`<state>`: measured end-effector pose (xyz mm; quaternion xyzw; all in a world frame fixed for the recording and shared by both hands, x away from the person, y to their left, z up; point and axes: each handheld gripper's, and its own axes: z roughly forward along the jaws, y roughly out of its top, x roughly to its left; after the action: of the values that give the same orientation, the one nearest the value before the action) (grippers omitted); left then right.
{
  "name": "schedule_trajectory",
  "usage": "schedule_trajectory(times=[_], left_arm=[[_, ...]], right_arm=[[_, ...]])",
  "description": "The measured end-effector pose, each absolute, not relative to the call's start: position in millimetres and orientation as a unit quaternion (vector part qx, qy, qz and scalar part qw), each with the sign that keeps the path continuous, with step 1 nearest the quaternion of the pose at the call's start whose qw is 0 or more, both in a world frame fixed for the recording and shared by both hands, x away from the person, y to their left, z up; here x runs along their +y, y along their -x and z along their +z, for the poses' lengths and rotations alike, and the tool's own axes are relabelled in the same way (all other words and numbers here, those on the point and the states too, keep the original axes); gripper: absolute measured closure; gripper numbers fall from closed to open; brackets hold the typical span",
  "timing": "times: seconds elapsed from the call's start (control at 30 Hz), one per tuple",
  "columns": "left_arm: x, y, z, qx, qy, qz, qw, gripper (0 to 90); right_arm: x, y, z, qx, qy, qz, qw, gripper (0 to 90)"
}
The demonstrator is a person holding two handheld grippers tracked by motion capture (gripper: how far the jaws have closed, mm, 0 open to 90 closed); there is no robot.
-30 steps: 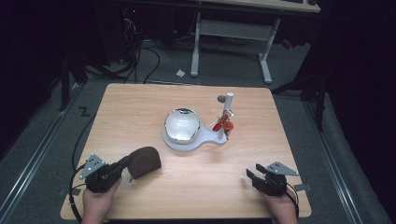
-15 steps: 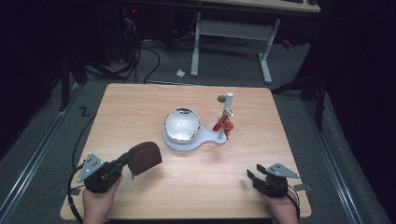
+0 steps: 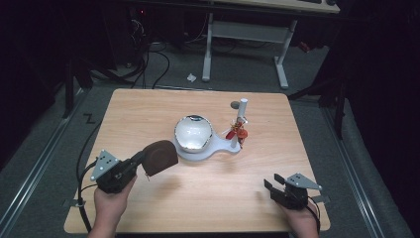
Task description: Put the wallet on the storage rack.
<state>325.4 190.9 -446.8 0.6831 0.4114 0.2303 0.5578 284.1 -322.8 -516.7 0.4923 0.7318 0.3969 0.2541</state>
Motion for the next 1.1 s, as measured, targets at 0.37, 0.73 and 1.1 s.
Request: schedule_trajectory(times=[0.37,0.73,1.1], left_arm=[[170.5,-349.0,-437.3,0.411,-0.692,0.229,0.548,87.4],[156.8,-372.7,-426.3,0.412,-0.7,0.237,0.533,87.4],[140.4,-401.5,-421.0,0.422,-0.717,0.23,0.504,87.3]], right_arm=[[-325.0,-283.8,-515.9,0.729,-0.493,0.404,0.25,50.6],[-325.1,-283.8,-515.6,0.73,-0.492,0.405,0.249,50.6],[-325.6,-284.2,-516.1,0.732,-0.49,0.405,0.245,50.6]])
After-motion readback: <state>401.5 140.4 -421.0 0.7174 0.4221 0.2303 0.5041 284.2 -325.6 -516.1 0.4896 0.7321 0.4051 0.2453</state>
